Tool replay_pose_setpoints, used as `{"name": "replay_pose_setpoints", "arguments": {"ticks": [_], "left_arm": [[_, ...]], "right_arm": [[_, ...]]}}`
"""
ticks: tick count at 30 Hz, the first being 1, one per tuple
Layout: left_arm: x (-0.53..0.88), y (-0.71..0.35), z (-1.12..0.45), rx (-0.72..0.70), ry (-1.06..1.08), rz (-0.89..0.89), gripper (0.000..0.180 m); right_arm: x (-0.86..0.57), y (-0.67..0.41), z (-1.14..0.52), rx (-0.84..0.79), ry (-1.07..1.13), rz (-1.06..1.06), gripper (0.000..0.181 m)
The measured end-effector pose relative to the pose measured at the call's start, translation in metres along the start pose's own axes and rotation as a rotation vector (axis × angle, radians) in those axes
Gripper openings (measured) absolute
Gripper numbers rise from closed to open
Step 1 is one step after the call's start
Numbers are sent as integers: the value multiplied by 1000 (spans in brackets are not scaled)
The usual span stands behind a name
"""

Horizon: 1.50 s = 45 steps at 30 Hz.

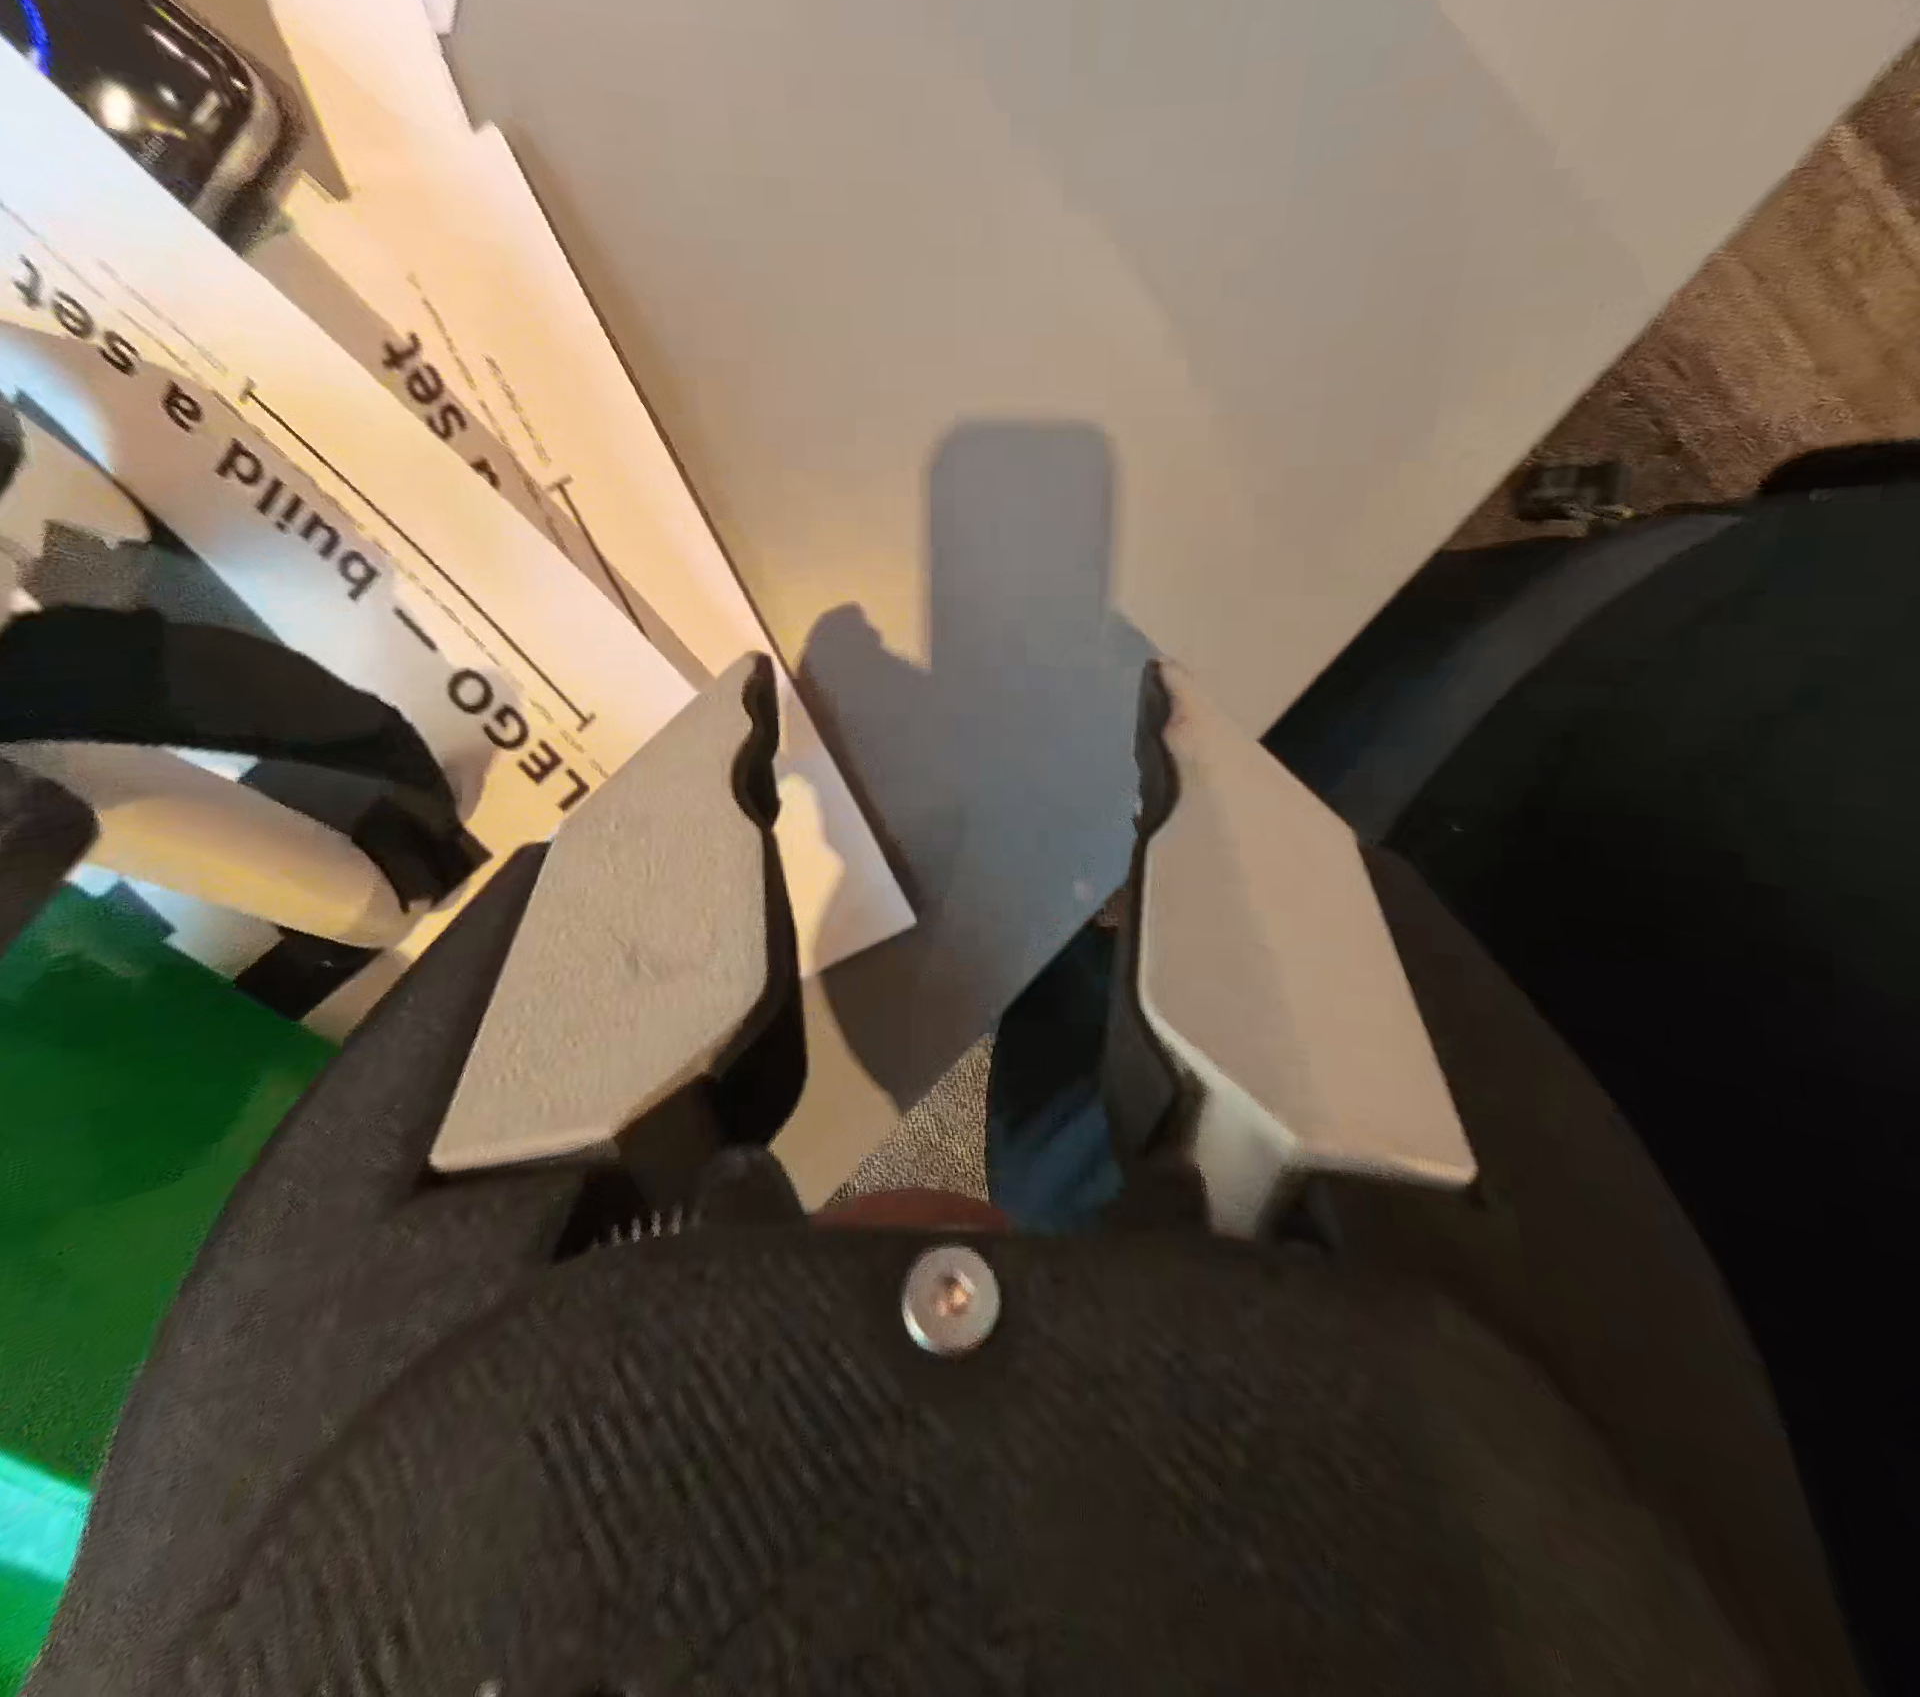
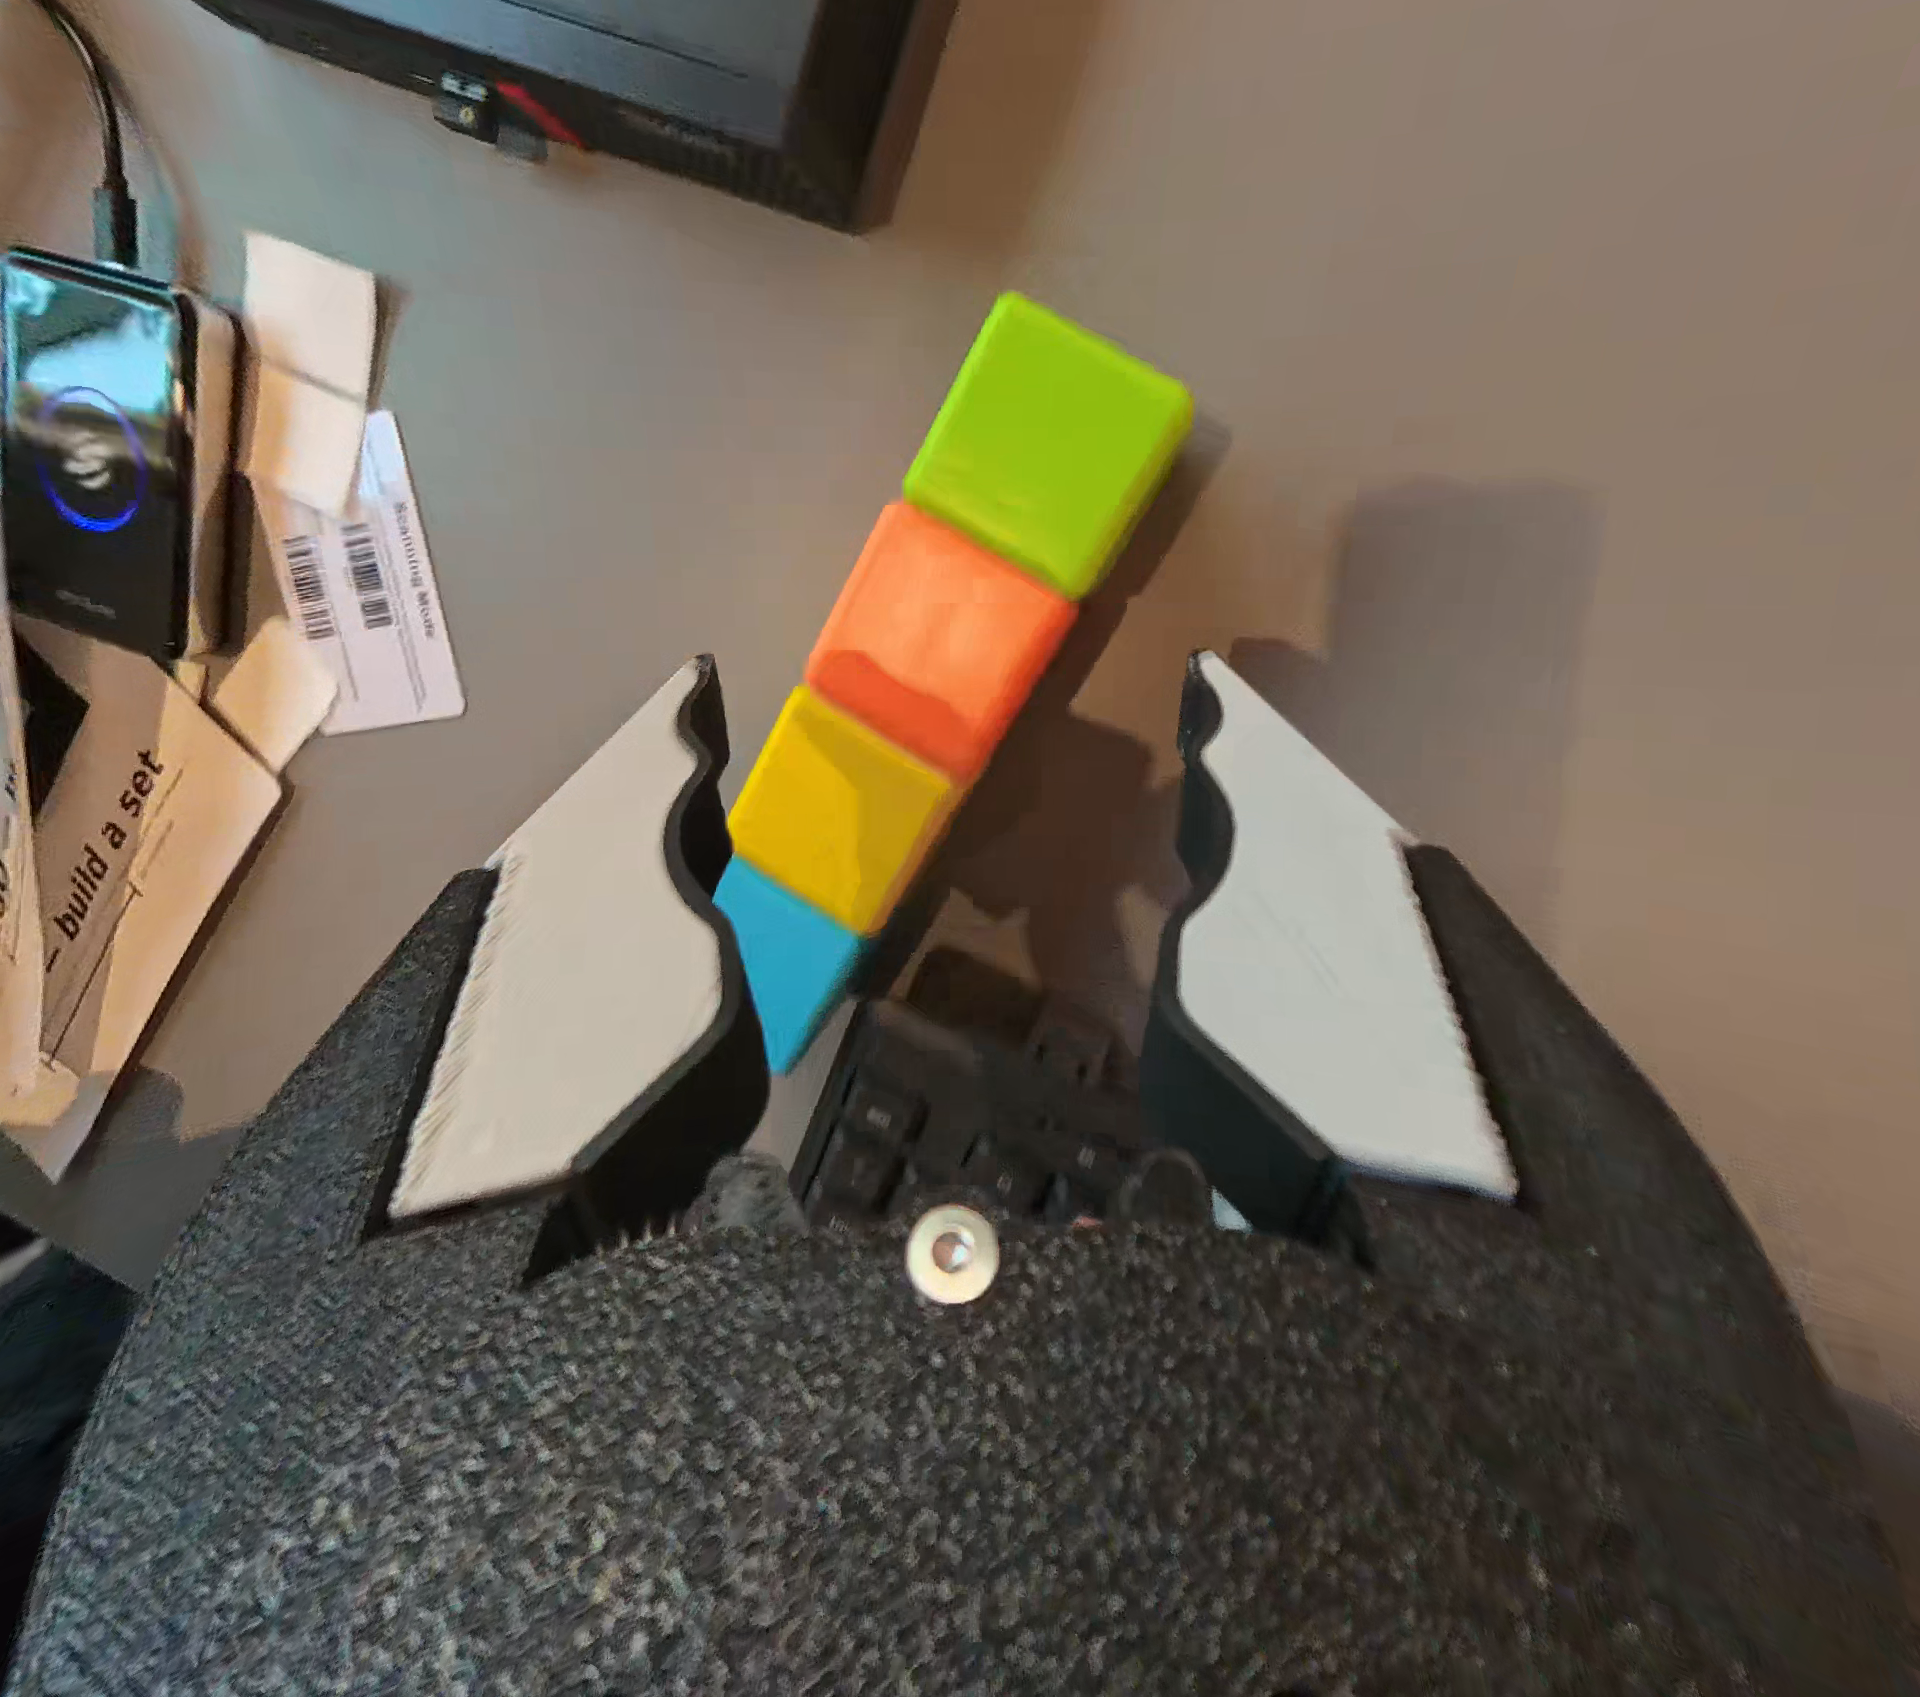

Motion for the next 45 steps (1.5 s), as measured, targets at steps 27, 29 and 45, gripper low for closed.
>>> {"name": "replay_pose_setpoints", "arguments": {"ticks": [27, 29, 45], "left_arm": [[20, -89, -61, -128, 343, 27, 55], [13, -76, -61, -88, 347, -79, 55], [3, -36, -36, -292, 318, -295, 54]], "right_arm": [[161, 91, 73, -246, -724, -378, 46], [158, 91, 78, -300, -687, -426, 49], [145, 90, 120, -308, -572, -307, 49]]}}
Point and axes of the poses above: each gripper's, where its closed fingertips meet, z back along the fingers, y out of its underside, x = y × z across the jaws, the point moved 5 cm from there along z, back along the fingers, and after that the axes turned 11 degrees about -x, right-handed, at the moved point
